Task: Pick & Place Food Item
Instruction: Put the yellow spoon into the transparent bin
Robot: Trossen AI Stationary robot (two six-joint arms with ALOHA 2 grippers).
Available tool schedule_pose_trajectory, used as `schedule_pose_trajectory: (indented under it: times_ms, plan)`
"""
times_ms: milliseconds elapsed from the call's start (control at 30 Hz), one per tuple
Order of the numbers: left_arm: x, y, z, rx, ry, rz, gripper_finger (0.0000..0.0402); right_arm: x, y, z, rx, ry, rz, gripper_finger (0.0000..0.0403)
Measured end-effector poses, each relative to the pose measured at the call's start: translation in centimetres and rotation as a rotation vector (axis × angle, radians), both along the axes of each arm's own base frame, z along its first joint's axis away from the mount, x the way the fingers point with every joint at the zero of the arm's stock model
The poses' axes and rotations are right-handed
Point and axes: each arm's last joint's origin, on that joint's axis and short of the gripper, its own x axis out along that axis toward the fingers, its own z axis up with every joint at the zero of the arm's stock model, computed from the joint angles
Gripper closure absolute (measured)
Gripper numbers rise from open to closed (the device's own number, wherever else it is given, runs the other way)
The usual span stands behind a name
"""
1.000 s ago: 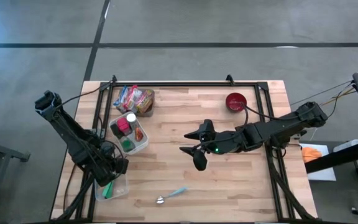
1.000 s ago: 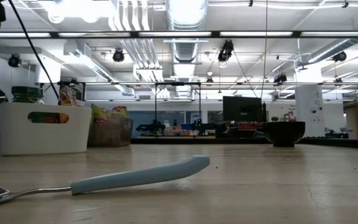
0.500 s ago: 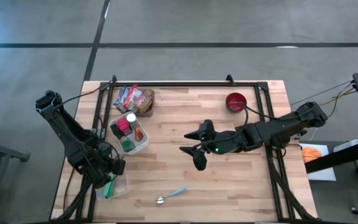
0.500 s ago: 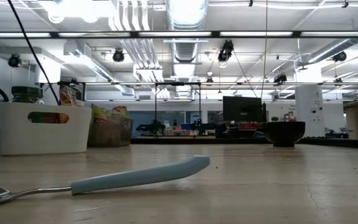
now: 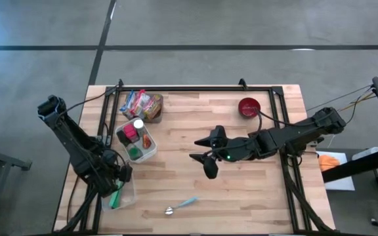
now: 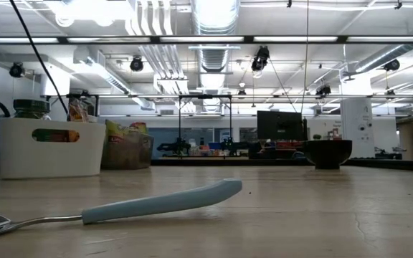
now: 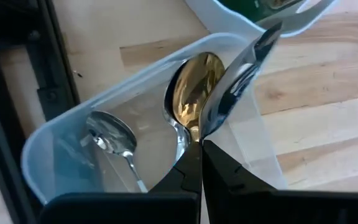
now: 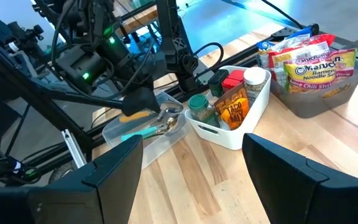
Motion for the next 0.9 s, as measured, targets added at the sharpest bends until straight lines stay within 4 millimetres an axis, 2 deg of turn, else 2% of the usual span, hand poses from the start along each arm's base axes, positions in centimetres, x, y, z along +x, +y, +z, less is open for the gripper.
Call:
schedule_pose_trajectory:
  times_ms: [400, 700, 900]
  plan:
    - [-0.1, -0.2, -3.0, -0.057, -0.042, -0.004, 0.0401, 0.2, -0.5, 0.0, 0.027, -0.01, -0.032, 0.0131]
    - [-0.2, -0.1, -4.4, -0.078, -0.056, -0.017, 0.0401, 0.3, -0.8, 0.0, 0.041, -0.014, -0.048, 0.0131]
    - [-0.2, -0.1, -4.3, -0.079, -0.058, -0.041, 0.0401, 0.3, -0.8, 0.0, 0.044, -0.015, -0.049, 0.0131]
